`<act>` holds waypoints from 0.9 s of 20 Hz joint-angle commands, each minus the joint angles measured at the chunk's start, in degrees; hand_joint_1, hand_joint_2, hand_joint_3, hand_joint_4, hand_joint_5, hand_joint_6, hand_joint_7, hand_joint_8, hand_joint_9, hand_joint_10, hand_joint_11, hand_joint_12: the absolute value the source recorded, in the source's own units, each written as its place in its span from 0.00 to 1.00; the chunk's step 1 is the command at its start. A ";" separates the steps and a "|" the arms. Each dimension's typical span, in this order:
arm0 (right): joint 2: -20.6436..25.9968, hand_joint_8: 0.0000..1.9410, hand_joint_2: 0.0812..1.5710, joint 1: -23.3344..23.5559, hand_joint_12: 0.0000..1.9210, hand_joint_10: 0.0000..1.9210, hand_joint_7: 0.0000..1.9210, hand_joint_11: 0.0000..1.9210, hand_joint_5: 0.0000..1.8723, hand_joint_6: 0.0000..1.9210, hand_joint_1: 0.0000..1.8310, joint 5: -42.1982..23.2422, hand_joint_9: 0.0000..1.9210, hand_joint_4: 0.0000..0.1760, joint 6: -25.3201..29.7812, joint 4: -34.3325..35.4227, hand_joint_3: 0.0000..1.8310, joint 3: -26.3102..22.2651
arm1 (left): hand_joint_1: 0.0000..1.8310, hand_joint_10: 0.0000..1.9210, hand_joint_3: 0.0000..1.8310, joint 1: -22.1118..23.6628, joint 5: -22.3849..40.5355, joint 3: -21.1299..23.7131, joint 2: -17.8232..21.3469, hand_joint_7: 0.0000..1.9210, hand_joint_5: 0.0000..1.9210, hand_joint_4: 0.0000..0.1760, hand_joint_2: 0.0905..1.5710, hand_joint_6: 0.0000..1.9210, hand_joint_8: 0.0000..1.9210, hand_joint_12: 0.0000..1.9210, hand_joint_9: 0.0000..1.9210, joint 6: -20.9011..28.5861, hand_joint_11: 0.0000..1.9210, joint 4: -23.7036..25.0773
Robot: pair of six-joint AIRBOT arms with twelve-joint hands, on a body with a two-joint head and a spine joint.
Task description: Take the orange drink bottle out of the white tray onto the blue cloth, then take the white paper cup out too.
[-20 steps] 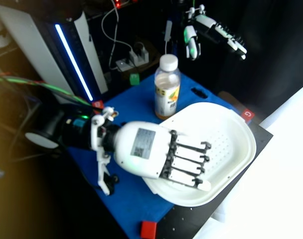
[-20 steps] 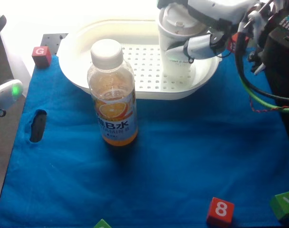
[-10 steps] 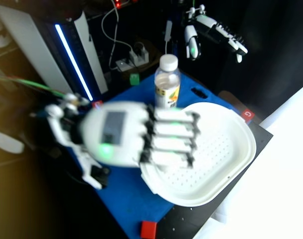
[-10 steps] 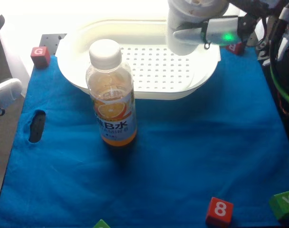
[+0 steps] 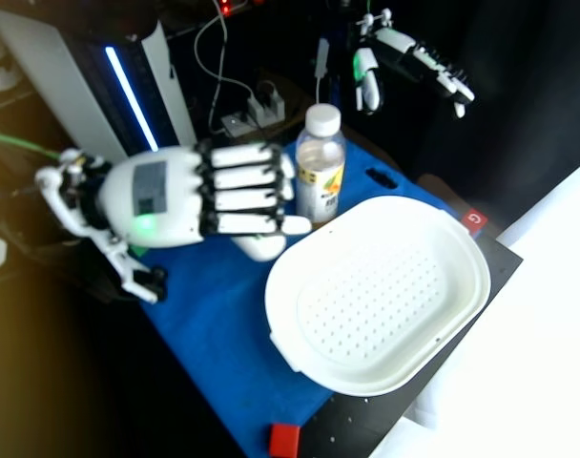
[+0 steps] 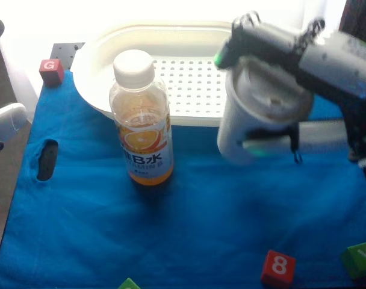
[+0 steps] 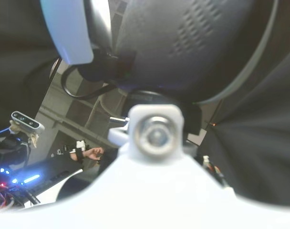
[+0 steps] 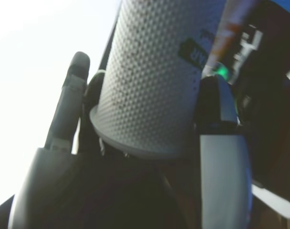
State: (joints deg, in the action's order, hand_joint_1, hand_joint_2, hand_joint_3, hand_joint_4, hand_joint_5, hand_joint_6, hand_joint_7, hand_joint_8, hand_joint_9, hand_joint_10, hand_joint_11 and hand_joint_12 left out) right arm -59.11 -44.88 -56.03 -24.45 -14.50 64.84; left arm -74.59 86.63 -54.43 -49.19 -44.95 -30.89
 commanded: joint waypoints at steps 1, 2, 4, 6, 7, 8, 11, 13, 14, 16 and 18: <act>0.03 0.94 0.72 -0.17 1.00 1.00 0.04 0.26 0.00 0.83 0.57 -7.26 0.20 0.00 0.41 1.44 0.00 -0.26 | 0.33 0.00 0.00 0.04 7.80 -0.05 -0.19 0.00 0.06 0.63 0.79 0.00 0.00 0.23 0.00 0.43 0.00 -0.24; 0.05 0.96 0.72 -1.21 1.00 1.00 0.01 0.19 0.00 0.80 0.60 -6.94 0.14 0.00 0.41 1.94 0.00 -0.20 | 0.33 0.00 0.00 0.01 7.80 -0.03 -0.19 0.00 0.07 0.68 0.80 0.00 0.00 0.21 0.00 0.44 0.00 -0.29; 0.01 1.00 0.71 -2.71 1.00 1.00 0.02 0.37 0.00 0.76 0.60 -5.15 0.26 0.00 0.41 3.13 0.00 0.66 | 0.34 0.00 0.00 0.00 7.92 -0.01 -0.21 0.00 0.07 0.69 0.80 0.00 0.00 0.22 0.00 0.47 0.00 -0.38; -0.85 0.84 0.71 -3.58 1.00 1.00 0.00 0.34 0.00 0.69 0.58 -2.48 0.19 0.00 0.41 3.25 0.00 1.66 | 0.34 0.00 0.00 -0.01 8.02 0.02 -0.21 0.00 0.07 0.76 0.80 0.00 0.00 0.22 0.00 0.52 0.00 -0.42; -1.19 0.74 0.70 -4.03 1.00 1.00 0.01 0.31 0.00 0.62 0.57 -1.68 0.15 0.00 0.41 3.26 0.00 1.99 | 0.34 0.00 0.00 -0.03 8.01 0.04 -0.17 0.00 0.07 0.79 0.80 0.00 0.00 0.22 0.00 0.58 0.00 -0.42; -1.51 0.61 0.70 -4.52 1.00 0.94 0.02 0.24 0.00 0.50 0.54 -1.27 0.10 0.00 0.42 3.47 0.00 2.27 | 0.35 0.00 0.00 -0.04 8.02 0.10 -0.14 0.00 0.07 0.72 0.80 0.00 0.00 0.20 0.00 0.60 0.00 -0.42; -1.79 0.31 0.69 -5.18 0.99 0.73 0.01 0.03 0.00 0.22 0.48 -0.88 0.00 0.00 0.54 3.82 0.00 2.40 | 0.35 0.00 0.00 -0.20 8.38 0.16 -0.14 0.00 0.06 0.69 0.80 0.00 0.00 0.18 0.00 0.63 0.00 -0.57; -1.66 0.15 0.69 -5.42 0.88 0.49 0.02 0.00 0.00 0.08 0.43 -0.86 0.00 0.00 0.65 3.82 0.00 2.29 | 0.35 0.00 0.00 -0.25 8.45 0.18 -0.14 0.00 0.05 0.58 0.79 0.00 0.00 0.21 0.00 0.64 0.00 -0.58; -1.34 0.09 0.69 -5.42 0.85 0.38 0.01 0.00 0.00 0.02 0.39 -0.93 0.00 0.14 0.65 3.82 0.00 1.89 | 0.35 0.00 0.00 -0.37 8.54 0.21 -0.14 0.00 0.05 0.56 0.79 0.00 0.00 0.20 0.00 0.64 0.00 -0.69; -0.48 0.00 0.67 -5.41 0.76 0.13 0.00 0.00 0.00 0.00 0.34 -1.88 0.00 0.39 0.65 3.81 0.00 1.07 | 0.36 0.00 0.00 -0.61 8.82 0.24 -0.12 0.00 0.05 0.63 0.80 0.00 0.00 0.15 0.00 0.65 0.00 -0.89; 0.78 0.00 0.65 -5.41 0.48 0.00 0.00 0.00 0.00 0.00 0.36 -4.03 0.00 0.60 0.65 3.81 0.00 -0.10 | 0.35 0.00 0.00 -0.71 8.97 0.26 -0.10 0.00 0.05 0.63 0.81 0.00 0.00 0.18 0.00 0.72 0.00 -1.02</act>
State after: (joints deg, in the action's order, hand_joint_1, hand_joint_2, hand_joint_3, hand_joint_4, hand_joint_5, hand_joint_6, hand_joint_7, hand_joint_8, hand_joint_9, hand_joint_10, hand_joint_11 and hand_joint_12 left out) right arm -58.15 -50.94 -52.49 -24.16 -12.19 64.58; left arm -75.46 87.74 -54.22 -49.19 -44.58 -32.14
